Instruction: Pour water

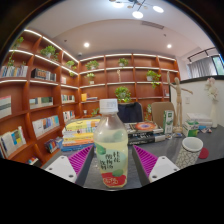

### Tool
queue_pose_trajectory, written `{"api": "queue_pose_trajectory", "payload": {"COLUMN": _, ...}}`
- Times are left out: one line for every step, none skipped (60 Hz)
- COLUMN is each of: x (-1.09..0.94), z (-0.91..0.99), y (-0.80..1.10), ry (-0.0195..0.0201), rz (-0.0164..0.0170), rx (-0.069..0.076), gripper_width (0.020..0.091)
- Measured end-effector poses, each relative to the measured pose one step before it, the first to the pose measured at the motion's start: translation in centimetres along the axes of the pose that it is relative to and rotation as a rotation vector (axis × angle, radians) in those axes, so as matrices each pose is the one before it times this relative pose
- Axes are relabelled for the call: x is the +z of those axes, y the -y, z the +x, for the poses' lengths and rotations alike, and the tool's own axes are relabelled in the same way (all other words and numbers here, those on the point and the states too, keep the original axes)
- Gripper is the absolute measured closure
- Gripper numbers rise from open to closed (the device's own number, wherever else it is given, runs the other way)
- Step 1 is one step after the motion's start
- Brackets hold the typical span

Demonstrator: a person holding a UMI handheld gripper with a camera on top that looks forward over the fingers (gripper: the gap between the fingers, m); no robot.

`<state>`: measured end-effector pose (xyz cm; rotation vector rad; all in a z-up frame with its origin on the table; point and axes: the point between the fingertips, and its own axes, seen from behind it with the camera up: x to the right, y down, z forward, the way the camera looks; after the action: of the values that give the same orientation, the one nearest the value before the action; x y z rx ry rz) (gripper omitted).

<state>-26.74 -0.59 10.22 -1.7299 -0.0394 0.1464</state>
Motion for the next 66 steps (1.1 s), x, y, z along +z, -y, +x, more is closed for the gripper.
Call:
{"api": "queue_pose_trajectory", "payload": {"x": 0.027, "z": -0.032, "y": 0.096, "ry": 0.00017, "rz": 0.00361, "rx": 0.004, "gripper_width": 0.0344}}
{"api": "queue_pose_trajectory", "payload": {"x": 0.074, "z": -0.017, "y": 0.09, "ry": -0.00024, "rz": 0.00441, "rx": 0.0033, "gripper_width": 0.0362}}
{"api": "queue_pose_trajectory", "payload": {"x": 0.121, "z": 0.02, "y": 0.094, "ry": -0.00101, "rz": 0.00512, "rx": 0.0028, "gripper_width": 0.0391}}
{"api": "queue_pose_trajectory", "payload": {"x": 0.113, "z": 0.03, "y": 0.095, "ry": -0.00258, "rz": 0.00462, "rx": 0.0035, "gripper_width": 0.0424}}
{"api": "queue_pose_trajectory", "payload": {"x": 0.085, "z": 0.077, "y": 0.105, "ry": -0.00443, "rz": 0.00477, "rx": 0.0037, "gripper_width": 0.0458}}
{"api": "queue_pose_trajectory", "payload": {"x": 0.128, "z": 0.141, "y": 0.074, "ry": -0.0066, "rz": 0.00469, "rx": 0.0041, "gripper_width": 0.0497}}
{"api": "queue_pose_trajectory", "payload": {"x": 0.083, "z": -0.021, "y": 0.116, "ry": -0.0003, "rz": 0.0053, "rx": 0.0032, "gripper_width": 0.053}}
{"api": "queue_pose_trajectory", "payload": {"x": 0.08, "z": -0.039, "y": 0.093, "ry": 0.00072, "rz": 0.00521, "rx": 0.0034, "gripper_width": 0.0581}}
{"api": "queue_pose_trajectory", "payload": {"x": 0.082, "z": 0.068, "y": 0.037, "ry": -0.00171, "rz": 0.00404, "rx": -0.0008, "gripper_width": 0.0604}}
{"api": "queue_pose_trajectory", "payload": {"x": -0.135, "z": 0.009, "y": 0.031, "ry": 0.00086, "rz": 0.00066, "rx": -0.0057, "gripper_width": 0.0604}}
{"api": "queue_pose_trajectory", "payload": {"x": 0.063, "z": -0.079, "y": -0.016, "ry": 0.00241, "rz": 0.00032, "rx": -0.0068, "gripper_width": 0.061}}
{"api": "queue_pose_trajectory", "payload": {"x": 0.066, "z": 0.007, "y": -0.007, "ry": 0.00139, "rz": -0.0001, "rx": -0.0064, "gripper_width": 0.0633}}
{"api": "queue_pose_trajectory", "payload": {"x": 0.024, "z": 0.077, "y": -0.024, "ry": -0.00145, "rz": 0.0004, "rx": -0.0089, "gripper_width": 0.0635}}
{"api": "queue_pose_trajectory", "payload": {"x": 0.075, "z": 0.086, "y": -0.008, "ry": -0.0014, "rz": 0.00063, "rx": -0.0063, "gripper_width": 0.0648}}
{"api": "queue_pose_trajectory", "payload": {"x": 0.092, "z": 0.094, "y": -0.084, "ry": -0.00195, "rz": -0.00132, "rx": -0.0039, "gripper_width": 0.0652}}
{"api": "queue_pose_trajectory", "payload": {"x": 0.107, "z": 0.1, "y": 0.004, "ry": -0.0016, "rz": 0.00306, "rx": -0.0024, "gripper_width": 0.0671}}
{"api": "queue_pose_trajectory", "payload": {"x": 0.098, "z": 0.09, "y": -0.047, "ry": -0.0016, "rz": 0.00061, "rx": -0.0017, "gripper_width": 0.0674}}
{"api": "queue_pose_trajectory", "payload": {"x": 0.093, "z": 0.057, "y": -0.027, "ry": -0.00038, "rz": 0.00126, "rx": -0.0003, "gripper_width": 0.0691}}
{"api": "queue_pose_trajectory", "payload": {"x": 0.074, "z": 0.035, "y": -0.032, "ry": -0.00126, "rz": -0.00048, "rx": 0.0006, "gripper_width": 0.0694}}
{"api": "queue_pose_trajectory", "payload": {"x": 0.051, "z": 0.03, "y": -0.041, "ry": -0.00148, "rz": -0.00131, "rx": 0.0019, "gripper_width": 0.0706}}
{"api": "queue_pose_trajectory", "payload": {"x": 0.043, "z": 0.047, "y": -0.029, "ry": -0.00131, "rz": -0.00303, "rx": 0.0029, "gripper_width": 0.0717}}
{"api": "queue_pose_trajectory", "payload": {"x": -0.009, "z": 0.044, "y": -0.014, "ry": -0.001, "rz": -0.0038, "rx": 0.0013, "gripper_width": 0.0717}}
{"api": "queue_pose_trajectory", "payload": {"x": 0.011, "z": 0.026, "y": 0.01, "ry": -0.00057, "rz": -0.00374, "rx": 0.0025, "gripper_width": 0.0717}}
{"api": "queue_pose_trajectory", "payload": {"x": 0.025, "z": 0.024, "y": -0.009, "ry": 0.00011, "rz": -0.00245, "rx": 0.002, "gripper_width": 0.0729}}
{"api": "queue_pose_trajectory", "payload": {"x": -0.015, "z": 0.045, "y": 0.01, "ry": 0.00026, "rz": -0.00166, "rx": 0.0023, "gripper_width": 0.0736}}
{"api": "queue_pose_trajectory", "payload": {"x": -0.013, "z": 0.038, "y": 0.021, "ry": -0.00027, "rz": -0.00042, "rx": 0.0024, "gripper_width": 0.0734}}
{"api": "queue_pose_trajectory", "payload": {"x": -0.071, "z": 0.039, "y": 0.099, "ry": -0.00069, "rz": -0.00011, "rx": 0.0044, "gripper_width": 0.0735}}
{"api": "queue_pose_trajectory", "payload": {"x": -0.021, "z": 0.026, "y": 0.019, "ry": 0.00007, "rz": -0.00099, "rx": 0.0042, "gripper_width": 0.0737}}
{"api": "queue_pose_trajectory", "payload": {"x": 0.014, "z": 0.054, "y": 0.008, "ry": 0.00041, "rz": -0.00136, "rx": 0.0056, "gripper_width": 0.0737}}
{"api": "queue_pose_trajectory", "payload": {"x": -0.033, "z": 0.065, "y": 0.054, "ry": -0.00118, "rz": -0.00136, "rx": 0.0085, "gripper_width": 0.0736}}
{"api": "queue_pose_trajectory", "payload": {"x": -0.009, "z": 0.123, "y": 0.042, "ry": -0.00172, "rz": -0.00058, "rx": 0.0091, "gripper_width": 0.0736}}
{"api": "queue_pose_trajectory", "payload": {"x": 0.025, "z": 0.104, "y": 0.067, "ry": 0.00023, "rz": 0.00025, "rx": 0.0091, "gripper_width": 0.0735}}
{"api": "queue_pose_trajectory", "payload": {"x": -0.004, "z": 0.124, "y": 0.015, "ry": -0.00027, "rz": -0.00198, "rx": 0.0124, "gripper_width": 0.0736}}
{"api": "queue_pose_trajectory", "payload": {"x": 0.034, "z": 0.171, "y": 0.017, "ry": -0.00148, "rz": -0.00191, "rx": 0.0201, "gripper_width": 0.0736}}
{"api": "queue_pose_trajectory", "payload": {"x": 0.002, "z": 0.219, "y": 0.056, "ry": -0.00279, "rz": -0.00134, "rx": 0.0272, "gripper_width": 0.0736}}
{"api": "queue_pose_trajectory", "payload": {"x": -0.033, "z": 0.175, "y": 0.106, "ry": -0.00136, "rz": 0.00051, "rx": 0.0309, "gripper_width": 0.0736}}
{"api": "queue_pose_trajectory", "payload": {"x": -0.07, "z": 0.108, "y": 0.21, "ry": 0.00094, "rz": 0.00384, "rx": 0.0316, "gripper_width": 0.0736}}
{"api": "queue_pose_trajectory", "payload": {"x": -0.049, "z": 0.131, "y": 0.28, "ry": 0.00204, "rz": 0.0059, "rx": 0.0346, "gripper_width": 0.0736}}
{"api": "queue_pose_trajectory", "payload": {"x": -0.088, "z": 0.126, "y": 0.24, "ry": 0.00096, "rz": 0.00407, "rx": 0.0404, "gripper_width": 0.0737}}
{"api": "queue_pose_trajectory", "payload": {"x": -0.056, "z": 0.193, "y": 0.275, "ry": -0.00042, "rz": 0.00318, "rx": 0.0466, "gripper_width": 0.0736}}
{"api": "queue_pose_trajectory", "payload": {"x": -0.102, "z": 0.213, "y": 0.303, "ry": -0.00075, "rz": 0.00436, "rx": 0.0496, "gripper_width": 0.0736}}
{"api": "queue_pose_trajectory", "payload": {"x": -0.113, "z": 0.139, "y": 0.318, "ry": 0.00004, "rz": 0.00534, "rx": 0.0513, "gripper_width": 0.0735}}
{"api": "queue_pose_trajectory", "payload": {"x": -0.097, "z": 0.149, "y": 0.398, "ry": 0.00142, "rz": 0.00758, "rx": 0.0504, "gripper_width": 0.0736}}
{"api": "queue_pose_trajectory", "payload": {"x": -0.085, "z": 0.109, "y": 0.397, "ry": 0.00204, "rz": 0.00813, "rx": 0.0515, "gripper_width": 0.0735}}
{"api": "queue_pose_trajectory", "payload": {"x": -0.065, "z": 0.15, "y": 0.384, "ry": 0.00126, "rz": 0.00813, "rx": 0.0548, "gripper_width": 0.0736}}
{"api": "queue_pose_trajectory", "payload": {"x": -0.059, "z": 0.203, "y": 0.37, "ry": -0.00026, "rz": 0.00628, "rx": 0.0605, "gripper_width": 0.0736}}
{"api": "queue_pose_trajectory", "payload": {"x": -0.019, "z": 0.16, "y": 0.354, "ry": 0.00006, "rz": 0.00644, "rx": 0.0627, "gripper_width": 0.0737}}
{"api": "queue_pose_trajectory", "payload": {"x": -0.006, "z": 0.079, "y": 0.389, "ry": 0.00256, "rz": 0.00897, "rx": 0.0607, "gripper_width": 0.0737}}
{"api": "queue_pose_trajectory", "payload": {"x": -0.02, "z": -0.057, "y": 0.431, "ry": 0.0064, "rz": 0.01078, "rx": 0.0572, "gripper_width": 0.0735}}
{"api": "queue_pose_trajectory", "payload": {"x": -0.017, "z": -0.089, "y": 0.441, "ry": 0.00941, "rz": 0.01072, "rx": 0.056, "gripper_width": 0.0736}}
{"api": "queue_pose_trajectory", "payload": {"x": 0.009, "z": -0.102, "y": 0.452, "ry": 0.00969, "rz": 0.01066, "rx": 0.0576, "gripper_width": 0.0737}}
{"api": "queue_pose_trajectory", "payload": {"x": 0.045, "z": -0.119, "y": 0.429, "ry": 0.00916, "rz": 0.01111, "rx": 0.06, "gripper_width": 0.0738}}
{"api": "queue_pose_trajectory", "payload": {"x": 0.012, "z": -0.148, "y": 0.443, "ry": 0.00773, "rz": 0.01159, "rx": 0.059, "gripper_width": 0.0737}}
{"api": "queue_pose_trajectory", "payload": {"x": 0.047, "z": -0.152, "y": 0.466, "ry": 0.00787, "rz": 0.01199, "rx": 0.0562, "gripper_width": 0.0736}}
{"api": "queue_pose_trajectory", "payload": {"x": 0.022, "z": -0.199, "y": 0.468, "ry": 0.00967, "rz": 0.01145, "rx": 0.0512, "gripper_width": 0.0736}}
{"api": "queue_pose_trajectory", "payload": {"x": 0.034, "z": -0.266, "y": 0.406, "ry": 0.01136, "rz": 0.01118, "rx": 0.0451, "gripper_width": 0.0737}}
{"api": "queue_pose_trajectory", "payload": {"x": 0.057, "z": -0.238, "y": 0.403, "ry": 0.01006, "rz": 0.00986, "rx": 0.0412, "gripper_width": 0.0737}}
{"api": "queue_pose_trajectory", "payload": {"x": 0.387, "z": 0.104, "y": 0.317, "ry": 0.00706, "rz": 0.01023, "rx": 0.0377, "gripper_width": 0.0735}}
{"api": "queue_pose_trajectory", "payload": {"x": 0.056, "z": -0.106, "y": 0.406, "ry": 0.00303, "rz": 0.00744, "rx": 0.0413, "gripper_width": 0.0735}}
{"api": "queue_pose_trajectory", "payload": {"x": 0.017, "z": -0.096, "y": 0.401, "ry": 0.00145, "rz": 0.0084, "rx": 0.038, "gripper_width": 0.0736}}
{"api": "queue_pose_trajectory", "payload": {"x": 0.078, "z": -0.109, "y": 0.407, "ry": 0.00206, "rz": 0.00919, "rx": 0.0326, "gripper_width": 0.0736}}
{"api": "queue_pose_trajectory", "payload": {"x": 0.022, "z": -0.184, "y": 0.37, "ry": 0.00373, "rz": 0.00873, "rx": 0.028, "gripper_width": 0.0736}}
{"api": "queue_pose_trajectory", "payload": {"x": 0.06, "z": -0.172, "y": 0.354, "ry": 0.00377, "rz": 0.00698, "rx": 0.027, "gripper_width": 0.0736}}
{"api": "queue_pose_trajectory", "payload": {"x": -0.411, "z": -0.596, "y": 0.296, "ry": -0.00003, "rz": 0.00578, "rx": 0.0294, "gripper_width": 0.0738}}
{"api": "queue_pose_trajectory", "payload": {"x": 0.549, "z": 0.179, "y": 0.185, "ry": 0.00364, "rz": 0.00299, "rx": 0.0317, "gripper_width": 0.0733}}
{"api": "queue_pose_trajectory", "payload": {"x": 0.021, "z": -0.103, "y": 0.27, "ry": 0.00117, "rz": 0.0035, "rx": 0.0354, "gripper_width": 0.0731}}
